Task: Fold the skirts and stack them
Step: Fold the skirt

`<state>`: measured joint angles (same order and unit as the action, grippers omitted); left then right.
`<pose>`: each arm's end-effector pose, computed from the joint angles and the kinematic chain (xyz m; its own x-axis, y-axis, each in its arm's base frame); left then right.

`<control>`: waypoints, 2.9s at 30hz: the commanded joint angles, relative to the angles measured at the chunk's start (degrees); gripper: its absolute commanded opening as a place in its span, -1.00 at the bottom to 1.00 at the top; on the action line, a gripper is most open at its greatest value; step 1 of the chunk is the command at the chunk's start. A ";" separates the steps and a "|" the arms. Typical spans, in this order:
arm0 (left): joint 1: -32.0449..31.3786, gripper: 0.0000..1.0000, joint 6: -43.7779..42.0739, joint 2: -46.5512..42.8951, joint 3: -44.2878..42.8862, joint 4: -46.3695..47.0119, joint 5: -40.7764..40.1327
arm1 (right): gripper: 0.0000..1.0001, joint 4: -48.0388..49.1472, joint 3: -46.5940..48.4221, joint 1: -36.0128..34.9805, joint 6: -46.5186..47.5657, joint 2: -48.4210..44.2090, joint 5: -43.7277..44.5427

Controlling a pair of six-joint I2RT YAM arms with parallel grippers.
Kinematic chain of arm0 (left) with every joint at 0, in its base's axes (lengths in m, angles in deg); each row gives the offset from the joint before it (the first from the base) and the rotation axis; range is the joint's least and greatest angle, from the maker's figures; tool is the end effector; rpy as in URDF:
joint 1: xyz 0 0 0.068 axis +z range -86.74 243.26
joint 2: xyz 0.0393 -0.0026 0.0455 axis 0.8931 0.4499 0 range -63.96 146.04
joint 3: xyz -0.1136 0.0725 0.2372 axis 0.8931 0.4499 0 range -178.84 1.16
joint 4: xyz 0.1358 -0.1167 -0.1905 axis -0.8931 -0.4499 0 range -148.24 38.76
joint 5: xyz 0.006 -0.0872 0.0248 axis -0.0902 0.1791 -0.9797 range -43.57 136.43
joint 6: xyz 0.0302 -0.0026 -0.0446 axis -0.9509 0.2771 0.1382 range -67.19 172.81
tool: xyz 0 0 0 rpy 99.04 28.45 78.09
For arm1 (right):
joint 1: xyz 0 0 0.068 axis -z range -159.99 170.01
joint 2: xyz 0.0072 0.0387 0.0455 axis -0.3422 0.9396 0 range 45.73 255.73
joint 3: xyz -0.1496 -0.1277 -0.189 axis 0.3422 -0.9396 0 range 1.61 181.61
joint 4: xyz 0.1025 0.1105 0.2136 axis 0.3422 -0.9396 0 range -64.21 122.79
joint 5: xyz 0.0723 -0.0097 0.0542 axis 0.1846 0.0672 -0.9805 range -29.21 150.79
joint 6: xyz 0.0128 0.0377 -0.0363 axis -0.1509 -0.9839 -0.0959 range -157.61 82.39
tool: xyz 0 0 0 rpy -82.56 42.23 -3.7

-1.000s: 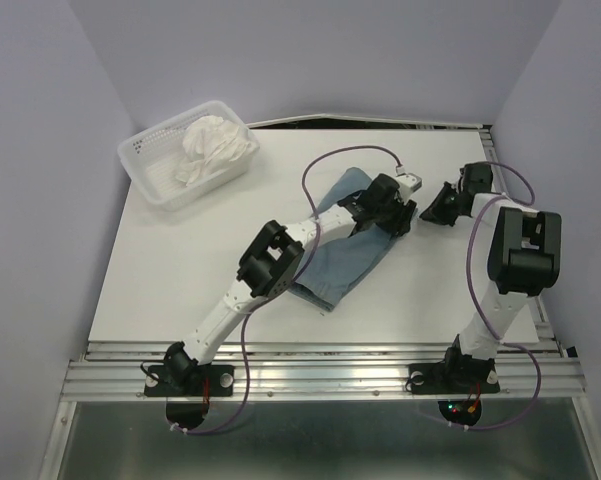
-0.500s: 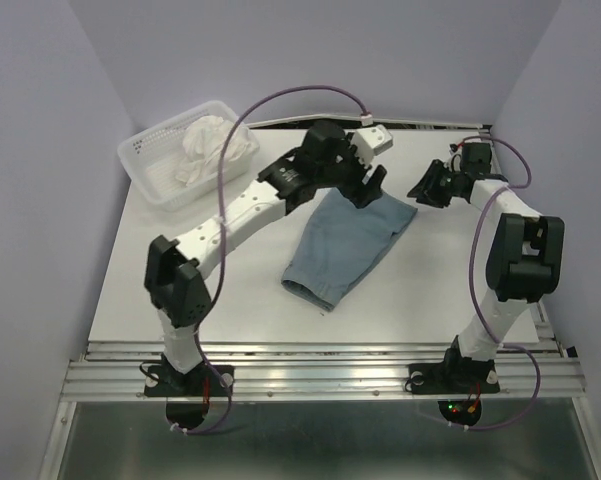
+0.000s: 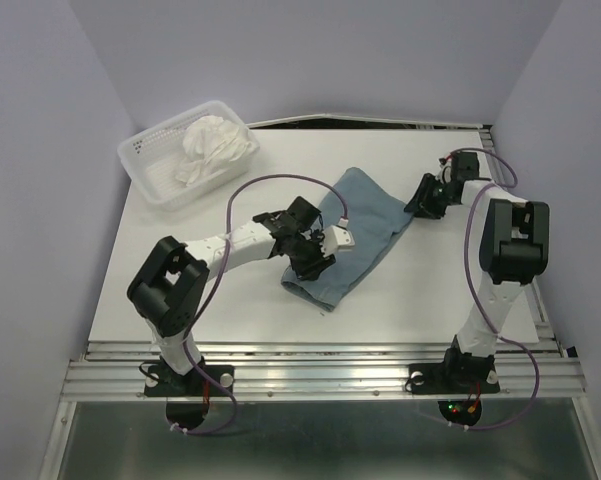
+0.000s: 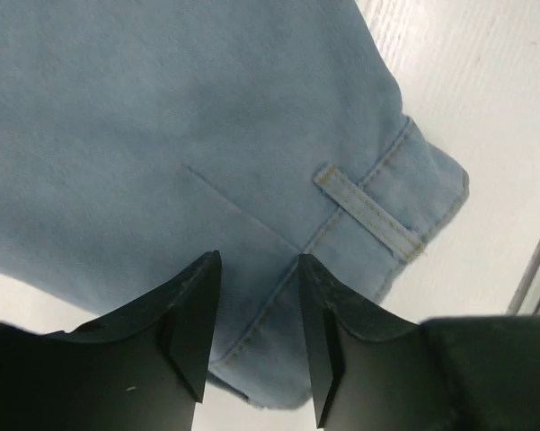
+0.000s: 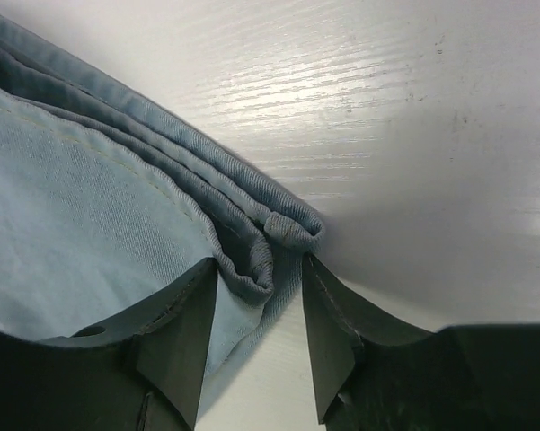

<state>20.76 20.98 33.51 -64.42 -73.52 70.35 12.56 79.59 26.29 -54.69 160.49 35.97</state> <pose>0.2530 -0.2514 0.2103 -0.0898 0.7363 -0.6706 0.9886 0.1474 0.0294 0.4196 -0.0311 0.1654 -0.8345 0.3600 -0.4171 0.1226 0.8593 0.4965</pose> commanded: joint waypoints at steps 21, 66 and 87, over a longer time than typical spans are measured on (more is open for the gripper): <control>-0.21 -0.27 -0.95 6.42 1.60 6.82 -1.07 | -0.99 1.86 7.98 -0.83 2.84 2.05 8.03; 19.12 -0.26 54.25 6.95 6.25 44.78 35.57 | 0.09 50.40 2.37 -19.29 -38.60 5.30 -34.77; 22.90 -0.61 62.69 20.84 11.09 40.30 31.28 | -0.24 59.89 2.33 -22.90 -41.47 22.24 -31.00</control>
<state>43.78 85.32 55.04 -54.78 -28.32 107.81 72.14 76.59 1.55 -99.95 178.35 2.49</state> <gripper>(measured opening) 0.196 0.388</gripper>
